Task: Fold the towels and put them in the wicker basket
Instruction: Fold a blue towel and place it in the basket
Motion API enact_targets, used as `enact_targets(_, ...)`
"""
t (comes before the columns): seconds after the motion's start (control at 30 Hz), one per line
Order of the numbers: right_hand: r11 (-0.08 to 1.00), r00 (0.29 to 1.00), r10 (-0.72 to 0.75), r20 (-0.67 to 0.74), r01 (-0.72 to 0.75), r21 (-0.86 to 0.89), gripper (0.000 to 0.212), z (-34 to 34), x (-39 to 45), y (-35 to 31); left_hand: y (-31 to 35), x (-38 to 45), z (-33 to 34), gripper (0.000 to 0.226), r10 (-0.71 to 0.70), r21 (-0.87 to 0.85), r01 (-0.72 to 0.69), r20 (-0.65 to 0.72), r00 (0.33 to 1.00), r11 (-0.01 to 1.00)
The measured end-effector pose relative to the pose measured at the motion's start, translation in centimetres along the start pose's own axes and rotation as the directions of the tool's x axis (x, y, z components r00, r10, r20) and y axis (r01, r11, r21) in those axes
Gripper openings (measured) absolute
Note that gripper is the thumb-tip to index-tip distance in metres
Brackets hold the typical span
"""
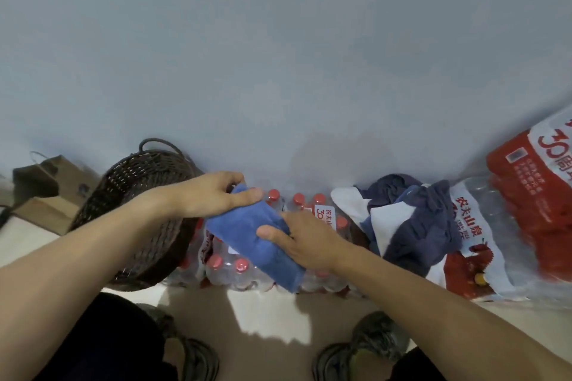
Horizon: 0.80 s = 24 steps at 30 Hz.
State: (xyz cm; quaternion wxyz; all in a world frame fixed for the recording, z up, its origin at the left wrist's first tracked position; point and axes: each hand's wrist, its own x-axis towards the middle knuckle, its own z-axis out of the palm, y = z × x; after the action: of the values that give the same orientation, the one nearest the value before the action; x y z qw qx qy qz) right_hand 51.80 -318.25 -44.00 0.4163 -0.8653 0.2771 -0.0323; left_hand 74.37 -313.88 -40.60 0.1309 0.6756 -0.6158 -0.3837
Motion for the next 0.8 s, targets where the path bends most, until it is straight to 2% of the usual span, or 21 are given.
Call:
enact_targets(0.07, 1.0, 0.999, -0.008, 0.037, 0.008, -0.022, 0.04, 0.7, 1.2, -0.9, -1.5, -0.7, -1.0, 0.066, -0.017, -0.053, 0.024, 0.135, 0.991, 0.998)
enact_targets(0.13, 0.998, 0.994, 0.003, 0.108, 0.005, -0.068, 0.036, 1.1, 2.5, -1.7, -3.4, -1.5, -2.0, 0.056, -0.015, -0.191, 0.084, 0.335, 0.942, 0.978)
enact_targets(0.2, 0.995, 0.984, 0.013, 0.179, 0.004, -0.095, 0.05, 2.0, 3.8, -2.5, -5.8, -2.1, -3.0, 0.04, 0.012, -0.326, 0.168, 0.485, 0.874, 0.93)
enact_targets(0.23, 0.994, 0.982, 0.016, 0.188, 0.004, -0.105, 0.053, 2.5, 4.4, -2.9, -7.1, -2.5, -3.6, 0.034, 0.026, -0.366, 0.188, 0.508, 0.861, 0.912)
enact_targets(0.3, 0.998, 0.989, 0.004, 0.147, 0.006, -0.062, 0.038, 3.8, 5.6, -3.7, -9.6, -3.3, -4.7, 0.025, 0.024, -0.408, 0.199, 0.48, 0.877, 0.891)
enact_targets(0.37, 1.0, 0.993, -0.004, 0.121, 0.007, -0.025, 0.026, 4.7, 7.2, -4.4, -12.0, -4.2, -5.6, 0.019, -0.032, -0.42, 0.205, 0.384, 0.923, 0.884)
enact_targets(0.47, 1.0, 0.977, -0.02, 0.211, 0.019, 0.004, 0.033, 6.3, 10.6, -6.0, -15.9, -5.8, -6.8, 0.021, -0.161, -0.348, 0.247, 0.257, 0.953, 0.904)
enact_targets(0.63, 0.987, 0.946, -0.036, 0.323, 0.084, -0.137, 0.041, 10.5, 17.3, -9.3, -20.7, -8.2, -8.0, 0.027, -0.399, -0.204, 0.437, 0.202, 0.894, 0.876)
enact_targets(0.7, 0.973, 0.919, 0.033, 0.393, 0.061, -0.223, 0.041, 12.2, 19.5, -10.0, -22.0, -8.4, -7.6, 0.026, -0.462, -0.107, 0.482, 0.169, 0.87, 0.869)
enact_targets(0.8, 0.939, 0.846, 0.155, 0.51, 0.035, -0.343, 0.039, 14.6, 21.7, -10.0, -23.1, -8.2, -6.6, 0.029, -0.5, 0.131, 0.487, 0.108, 0.859, 0.864)
